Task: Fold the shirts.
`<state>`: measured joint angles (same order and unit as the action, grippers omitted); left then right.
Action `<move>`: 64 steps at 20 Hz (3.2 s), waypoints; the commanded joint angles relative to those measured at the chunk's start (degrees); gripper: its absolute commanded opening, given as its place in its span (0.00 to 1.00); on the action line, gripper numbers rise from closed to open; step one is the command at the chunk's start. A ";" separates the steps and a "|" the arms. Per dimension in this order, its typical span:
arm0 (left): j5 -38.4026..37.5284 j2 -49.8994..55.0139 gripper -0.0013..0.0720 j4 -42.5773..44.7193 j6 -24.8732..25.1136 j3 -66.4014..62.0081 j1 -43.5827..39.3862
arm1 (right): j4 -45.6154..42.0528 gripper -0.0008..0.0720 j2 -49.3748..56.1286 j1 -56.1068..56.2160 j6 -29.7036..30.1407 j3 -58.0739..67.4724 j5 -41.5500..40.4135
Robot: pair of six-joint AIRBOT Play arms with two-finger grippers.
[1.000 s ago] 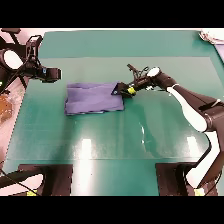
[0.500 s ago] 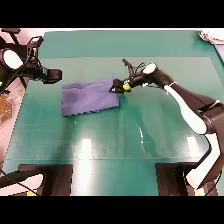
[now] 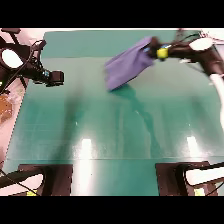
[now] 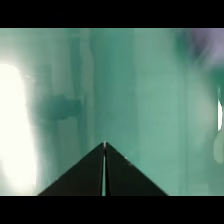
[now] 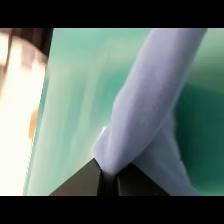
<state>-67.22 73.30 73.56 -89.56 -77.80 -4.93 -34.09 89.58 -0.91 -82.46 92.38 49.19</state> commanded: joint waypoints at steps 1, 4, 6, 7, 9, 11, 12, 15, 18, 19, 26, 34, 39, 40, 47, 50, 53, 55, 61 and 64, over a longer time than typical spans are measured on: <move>-3.72 -0.02 0.05 -3.89 -0.02 0.00 0.02 | -0.11 0.04 -4.15 -14.60 -3.37 0.04 -0.55; -6.34 -0.02 0.05 -6.88 -0.02 0.00 0.02 | -0.44 0.04 -4.81 -27.76 -6.62 0.02 3.82; -7.78 -0.02 0.05 -8.37 -0.02 0.00 0.02 | -2.58 0.04 -4.81 -35.28 -8.00 -0.02 8.87; -8.46 -0.02 0.05 -9.16 -0.09 0.00 0.02 | -5.49 0.04 -4.81 -38.45 -10.32 -0.02 11.17; -9.25 -0.02 0.05 -10.29 -0.09 0.00 0.02 | -13.51 0.04 -4.81 -43.45 -15.28 -0.02 16.83; -10.05 -0.02 0.05 -11.06 -0.22 0.00 0.02 | -21.38 0.04 -4.81 -46.66 -18.14 -0.04 22.21; -10.12 -0.02 0.05 -11.28 -0.22 0.00 0.02 | -24.13 0.04 -4.81 -47.91 -19.91 -0.04 23.96; -10.56 -0.02 0.05 -11.89 -0.22 0.00 0.02 | -32.72 0.04 -4.81 -49.29 -23.63 -0.04 29.35; -10.62 -0.02 0.05 -12.33 -0.20 0.00 0.02 | -45.46 0.04 -4.76 -47.98 -26.51 -0.09 33.42; -10.84 -0.02 0.05 -12.33 -0.20 0.00 0.02 | -47.67 0.04 -4.50 -47.36 -27.15 -0.11 34.36; -11.37 -0.02 0.05 -12.33 -0.20 0.00 0.02 | -51.32 0.04 -2.58 -47.25 -32.04 -6.25 40.33; -11.19 -0.02 0.05 -12.33 -0.20 0.00 0.02 | -58.97 0.04 -6.34 -47.87 -33.05 -20.24 34.40; -11.76 -0.02 0.05 -12.35 -0.17 0.00 0.02 | -59.04 0.89 -6.75 -47.87 -33.05 -20.52 34.34; -11.65 -0.02 0.05 -12.35 -0.17 0.00 0.02 | -59.01 1.00 -6.78 -47.84 -33.07 -19.39 35.15; -5.95 -1.36 0.05 -17.14 4.61 -0.04 0.02 | -58.88 0.98 -12.35 -45.90 -28.68 -1.99 34.60; -1.16 -4.59 0.05 -17.18 6.88 -0.55 0.02 | -51.45 0.31 -13.00 -40.61 -18.80 8.52 30.40; -1.22 -8.92 0.05 -17.18 15.23 -0.66 0.02 | -40.22 0.04 -12.50 -32.13 -9.88 15.82 30.10; -2.14 -11.58 0.05 -18.01 20.57 -0.66 0.02 | -36.89 0.04 -10.58 -23.67 -4.79 20.57 37.68; -3.69 -15.26 0.05 -28.70 22.73 -0.70 0.02 | -26.01 0.04 -6.19 4.66 2.56 23.58 45.16; -3.91 -15.21 0.05 -29.42 22.51 -0.70 0.02 | -26.05 0.04 -3.02 14.69 2.56 23.58 45.09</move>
<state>-70.76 58.57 46.78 -67.75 -78.43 -4.95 -62.22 84.09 3.62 -81.47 115.37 93.36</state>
